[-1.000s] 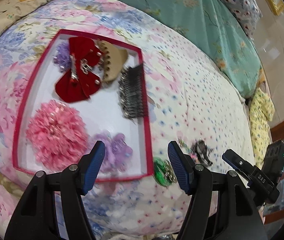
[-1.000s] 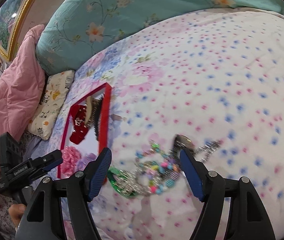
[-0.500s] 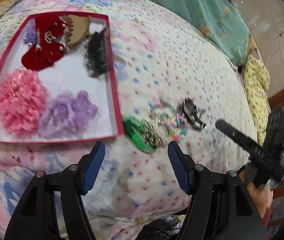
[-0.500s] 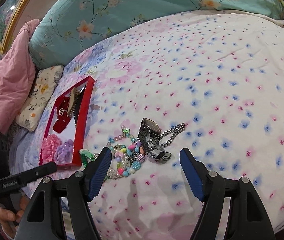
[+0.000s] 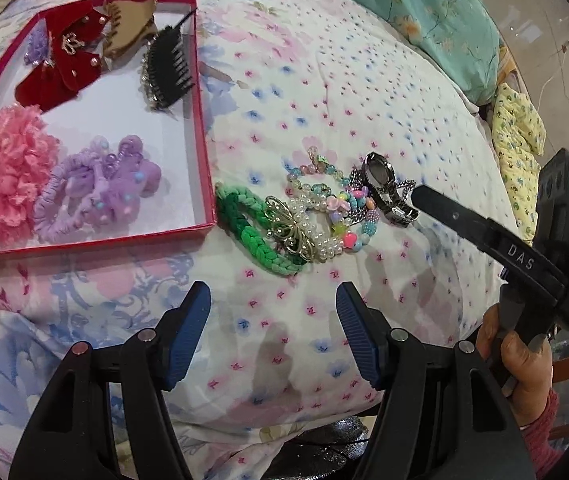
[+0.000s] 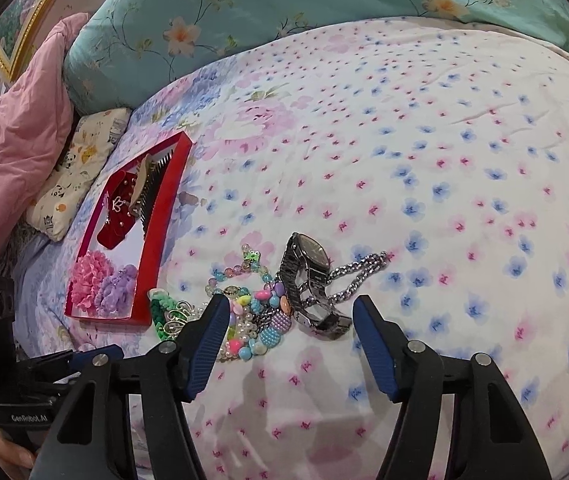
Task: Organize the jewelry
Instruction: 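Grasp the green braided hair tie with the left tool while the right tool grasps the silver watch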
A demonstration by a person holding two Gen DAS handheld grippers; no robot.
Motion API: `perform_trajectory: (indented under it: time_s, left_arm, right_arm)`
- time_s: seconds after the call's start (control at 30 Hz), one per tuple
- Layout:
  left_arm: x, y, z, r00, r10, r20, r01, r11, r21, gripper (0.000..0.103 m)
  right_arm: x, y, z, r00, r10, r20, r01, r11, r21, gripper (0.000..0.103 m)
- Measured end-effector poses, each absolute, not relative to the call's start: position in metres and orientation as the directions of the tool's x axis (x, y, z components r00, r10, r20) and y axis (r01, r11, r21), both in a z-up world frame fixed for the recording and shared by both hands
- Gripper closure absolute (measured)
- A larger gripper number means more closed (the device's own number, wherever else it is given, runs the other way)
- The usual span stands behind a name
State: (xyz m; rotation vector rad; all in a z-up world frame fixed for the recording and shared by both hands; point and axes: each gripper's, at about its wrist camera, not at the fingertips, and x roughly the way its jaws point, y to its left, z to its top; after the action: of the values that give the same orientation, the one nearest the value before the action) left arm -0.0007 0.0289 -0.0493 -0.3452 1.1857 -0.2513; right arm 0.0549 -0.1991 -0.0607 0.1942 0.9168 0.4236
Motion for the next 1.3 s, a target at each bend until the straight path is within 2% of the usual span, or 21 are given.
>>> perform_trajectory:
  time_s: [0.23,0.37,0.47,0.57,0.67,0.8,0.87,0.93,1.0,1.07,1.3]
  left_arm:
    - [0.010,0.018,-0.061,0.324,-0.383,-0.865,0.008,0.915,-0.403,0.038]
    - [0.012,0.015,-0.065,0.323,-0.376,-0.868,0.005,0.918,-0.396,0.038]
    - [0.016,0.018,-0.073,0.317,-0.381,-0.868,-0.024,0.912,-0.409,0.038]
    - [0.021,0.022,-0.074,0.337,-0.382,-0.861,-0.034,0.908,-0.417,0.039]
    - [0.028,0.017,-0.076,0.347,-0.356,-0.868,-0.016,0.923,-0.384,0.053]
    - [0.033,0.008,-0.077,0.360,-0.319,-0.877,0.021,0.942,-0.334,0.053]
    - [0.034,0.003,-0.077,0.373,-0.290,-0.881,0.042,0.954,-0.296,0.055]
    - [0.033,0.002,-0.076,0.380,-0.271,-0.884,0.059,0.961,-0.269,0.067]
    - [0.032,0.006,-0.078,0.369,-0.297,-0.881,0.074,0.954,-0.291,0.087]
    - [0.029,0.013,-0.079,0.357,-0.334,-0.872,0.070,0.941,-0.332,0.092]
    - [0.012,0.019,-0.072,0.347,-0.355,-0.868,0.078,0.933,-0.351,0.094]
  right_arm:
    - [0.071,-0.192,-0.067,0.516,0.421,-0.746,-0.292,0.905,0.309,0.039]
    - [0.082,-0.186,-0.074,0.493,0.404,-0.770,-0.302,0.910,0.284,0.050]
    - [0.088,-0.182,-0.079,0.486,0.397,-0.778,-0.312,0.911,0.270,0.052]
    - [0.094,-0.180,-0.083,0.479,0.393,-0.785,-0.310,0.912,0.268,0.061]
    - [0.097,-0.180,-0.084,0.485,0.387,-0.784,-0.305,0.915,0.263,0.068]
    - [0.100,-0.181,-0.086,0.495,0.380,-0.782,-0.301,0.919,0.256,0.077]
    - [0.100,-0.179,-0.087,0.500,0.376,-0.780,-0.308,0.919,0.246,0.077]
    - [0.099,-0.178,-0.086,0.508,0.368,-0.779,-0.312,0.921,0.232,0.078]
    - [0.098,-0.179,-0.085,0.511,0.370,-0.776,-0.309,0.921,0.237,0.089]
    - [0.097,-0.180,-0.083,0.511,0.375,-0.773,-0.302,0.921,0.247,0.095]
    - [0.087,-0.192,-0.078,0.497,0.429,-0.755,-0.278,0.902,0.330,0.096]
